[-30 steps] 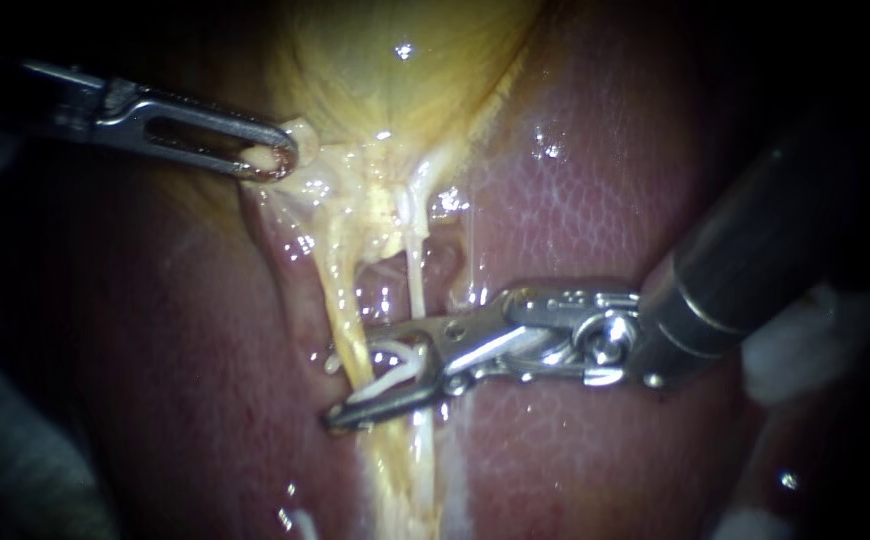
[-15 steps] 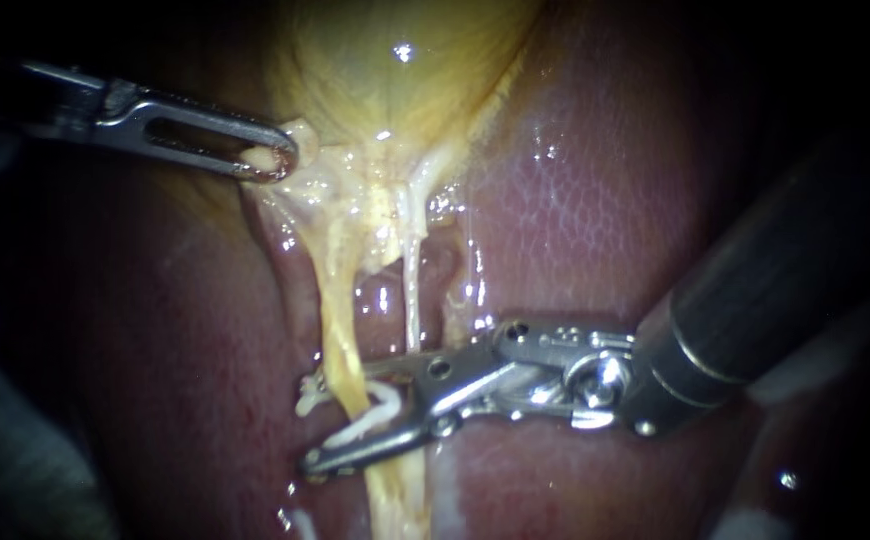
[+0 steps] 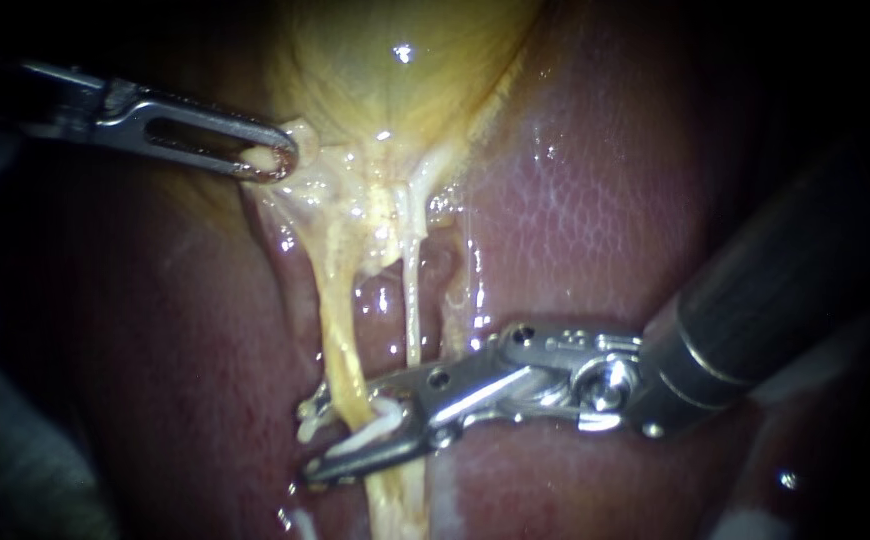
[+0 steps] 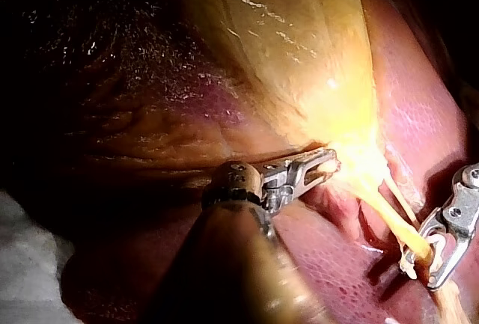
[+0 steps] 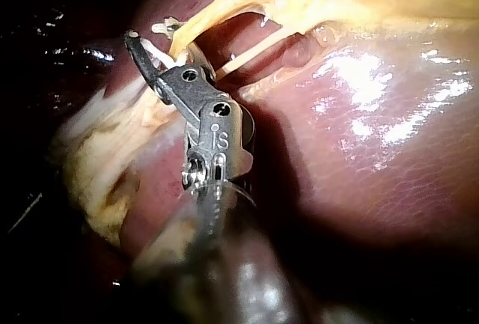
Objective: Clipping first clip left tube
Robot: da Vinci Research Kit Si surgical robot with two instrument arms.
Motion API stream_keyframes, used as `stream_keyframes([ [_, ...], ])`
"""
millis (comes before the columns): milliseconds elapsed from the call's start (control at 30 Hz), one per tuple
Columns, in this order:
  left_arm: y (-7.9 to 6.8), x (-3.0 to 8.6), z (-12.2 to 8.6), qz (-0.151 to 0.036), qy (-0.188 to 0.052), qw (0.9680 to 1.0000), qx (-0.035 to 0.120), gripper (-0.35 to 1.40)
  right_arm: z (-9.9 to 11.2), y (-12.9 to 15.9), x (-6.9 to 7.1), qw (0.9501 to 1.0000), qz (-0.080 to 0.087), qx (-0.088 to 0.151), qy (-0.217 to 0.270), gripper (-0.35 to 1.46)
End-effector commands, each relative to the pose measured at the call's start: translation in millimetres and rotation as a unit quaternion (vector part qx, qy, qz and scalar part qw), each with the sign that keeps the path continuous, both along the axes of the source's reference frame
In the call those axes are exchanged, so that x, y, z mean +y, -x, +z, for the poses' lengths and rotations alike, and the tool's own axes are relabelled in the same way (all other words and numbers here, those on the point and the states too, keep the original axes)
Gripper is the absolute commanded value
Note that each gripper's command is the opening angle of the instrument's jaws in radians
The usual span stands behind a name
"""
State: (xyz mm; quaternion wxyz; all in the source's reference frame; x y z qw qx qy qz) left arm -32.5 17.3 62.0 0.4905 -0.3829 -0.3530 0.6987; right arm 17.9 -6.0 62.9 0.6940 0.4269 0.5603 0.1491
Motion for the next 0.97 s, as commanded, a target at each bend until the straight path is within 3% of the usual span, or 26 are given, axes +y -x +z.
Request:
stream_keyframes([
  [33, 0.0, 0.0, 0.1, 0.0, 0.0, 1.0, 0.0, -0.35, 0.0, 0.0, 0.0, 1.0, 0.0, 0.0, 0.0, 0.02],
  [267, 0.0, 0.0, 0.1, 0.0, 0.0, 1.0, 0.0, -0.35, -0.1, 0.4, 0.0, 1.0, 0.0, 0.0, 0.0, -0.35],
  [433, 0.0, 0.0, 0.1, 0.0, 0.0, 1.0, 0.0, -0.35, -0.1, 0.9, -0.2, 0.9997, 0.001, -0.011, -0.023, -0.35],
  [600, 0.0, 0.0, 0.1, 0.0, 0.0, 1.0, 0.0, -0.35, 0.0, 1.0, -0.2, 0.9993, 0.025, -0.021, -0.018, -0.35],
  [967, 0.0, 0.1, 0.1, 0.0, 0.0, 1.0, 0.0, -0.35, 0.3, 1.1, -0.2, 0.9993, 0.027, -0.022, -0.017, -0.35],
])
